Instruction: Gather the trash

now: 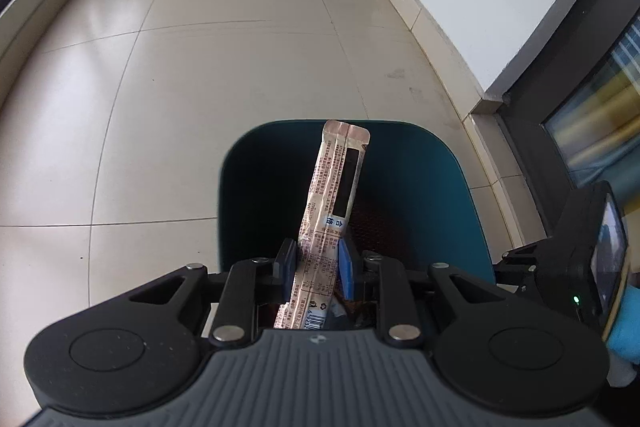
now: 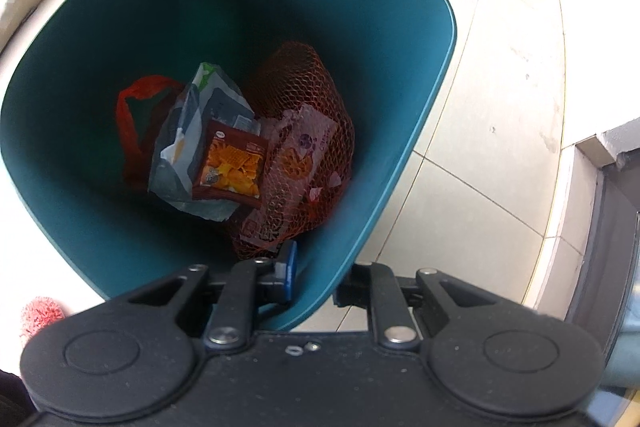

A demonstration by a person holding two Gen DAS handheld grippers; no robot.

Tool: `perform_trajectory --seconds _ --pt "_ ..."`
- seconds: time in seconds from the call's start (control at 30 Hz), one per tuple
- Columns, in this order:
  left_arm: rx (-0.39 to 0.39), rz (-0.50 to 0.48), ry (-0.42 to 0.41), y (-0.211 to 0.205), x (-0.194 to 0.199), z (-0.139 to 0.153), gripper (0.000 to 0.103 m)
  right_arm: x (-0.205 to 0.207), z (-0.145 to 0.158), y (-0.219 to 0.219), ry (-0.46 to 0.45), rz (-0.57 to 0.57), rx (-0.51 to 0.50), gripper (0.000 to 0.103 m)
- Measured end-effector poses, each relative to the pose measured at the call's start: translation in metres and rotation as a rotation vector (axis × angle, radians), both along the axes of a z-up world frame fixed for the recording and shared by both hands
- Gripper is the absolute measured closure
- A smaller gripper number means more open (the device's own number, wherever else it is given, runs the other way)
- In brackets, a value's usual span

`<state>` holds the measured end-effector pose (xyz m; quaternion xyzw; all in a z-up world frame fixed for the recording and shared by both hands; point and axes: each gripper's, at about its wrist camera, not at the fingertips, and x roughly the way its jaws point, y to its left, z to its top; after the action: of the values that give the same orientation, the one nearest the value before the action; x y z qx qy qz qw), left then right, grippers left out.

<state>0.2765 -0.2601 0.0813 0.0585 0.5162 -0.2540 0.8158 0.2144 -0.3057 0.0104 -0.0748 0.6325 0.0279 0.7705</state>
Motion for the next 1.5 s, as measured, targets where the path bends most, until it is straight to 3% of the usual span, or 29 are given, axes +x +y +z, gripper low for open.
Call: perform_trajectory --seconds 0.37,0.67,0.77,0.83,0.9,0.93,1.13,1.5 --pt "0.125 0.03 0.164 -0.049 0.014 -0.106 0.081 -0.001 -0.002 -0.001 -0.01 0.002 0.009 0.087" --pt "0.252 0.058 0.21 -0.073 0.019 -0.14 0.079 -0.007 0.008 -0.003 -0.02 0.008 0.025 0.083" --pt "0.235 0.087 0.202 -0.066 0.021 -0.135 0.072 -0.009 0.011 -0.004 -0.027 0.007 0.036 0.081" --pt "0.209 0.107 0.198 -0.059 0.02 -0.128 0.063 -0.012 0.014 -0.006 -0.04 0.007 0.046 0.08" --pt "0.182 0.112 0.163 -0.055 0.013 -0.115 0.037 -0.016 0.019 -0.008 -0.052 0.008 0.059 0.078" --pt "0.17 0.108 0.134 -0.054 0.008 -0.107 0.035 -0.017 0.023 -0.009 -0.06 0.008 0.068 0.077" --pt "0.127 0.121 0.05 -0.045 -0.019 -0.066 0.035 -0.038 0.048 -0.022 -0.124 0.025 0.125 0.077" --pt "0.076 0.307 -0.052 0.007 -0.074 0.015 0.035 -0.056 0.087 -0.034 -0.256 0.083 0.256 0.076"
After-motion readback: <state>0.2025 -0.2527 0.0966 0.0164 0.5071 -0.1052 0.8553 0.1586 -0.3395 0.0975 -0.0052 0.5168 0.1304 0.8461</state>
